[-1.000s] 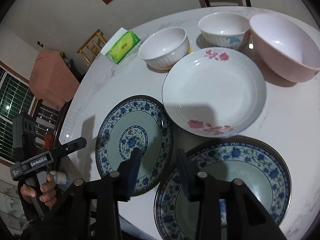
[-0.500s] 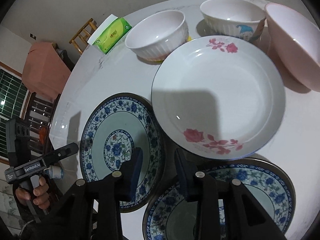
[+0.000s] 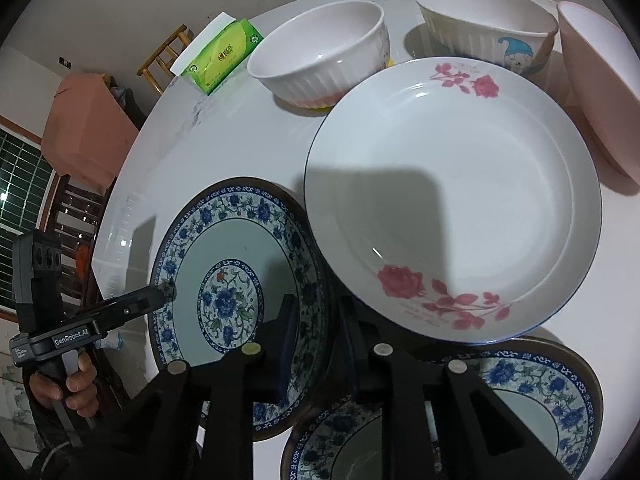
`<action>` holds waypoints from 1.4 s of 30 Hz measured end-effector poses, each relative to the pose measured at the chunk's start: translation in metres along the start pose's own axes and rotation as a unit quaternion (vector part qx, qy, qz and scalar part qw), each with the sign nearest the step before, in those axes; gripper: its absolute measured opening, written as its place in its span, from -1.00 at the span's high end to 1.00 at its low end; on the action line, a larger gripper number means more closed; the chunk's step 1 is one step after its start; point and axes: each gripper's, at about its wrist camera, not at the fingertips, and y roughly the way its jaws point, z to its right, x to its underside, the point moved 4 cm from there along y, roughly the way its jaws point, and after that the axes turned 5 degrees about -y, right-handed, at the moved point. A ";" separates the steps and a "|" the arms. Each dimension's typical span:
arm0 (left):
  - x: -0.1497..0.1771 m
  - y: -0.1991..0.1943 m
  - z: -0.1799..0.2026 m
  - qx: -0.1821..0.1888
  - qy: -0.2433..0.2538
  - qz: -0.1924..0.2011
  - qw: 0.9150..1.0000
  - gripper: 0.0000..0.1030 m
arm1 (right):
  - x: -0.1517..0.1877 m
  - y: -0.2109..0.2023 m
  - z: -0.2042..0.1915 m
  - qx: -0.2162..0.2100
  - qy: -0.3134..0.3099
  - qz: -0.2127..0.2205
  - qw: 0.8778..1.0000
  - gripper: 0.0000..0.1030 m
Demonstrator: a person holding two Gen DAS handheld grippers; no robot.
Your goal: Organize plates and bowls
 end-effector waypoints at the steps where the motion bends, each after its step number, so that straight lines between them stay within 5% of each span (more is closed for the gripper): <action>1: 0.000 0.002 0.000 0.001 0.001 -0.002 1.000 0.57 | 0.000 0.000 0.000 0.002 -0.001 0.000 1.000 0.67; 5: 0.000 0.004 -0.001 -0.009 0.011 0.003 1.000 0.69 | 0.003 -0.001 -0.001 0.011 -0.001 0.001 1.000 0.77; 42: 0.001 -0.020 -0.040 -0.046 0.039 0.034 0.998 0.65 | 0.037 0.016 -0.054 0.011 0.002 0.000 1.000 0.77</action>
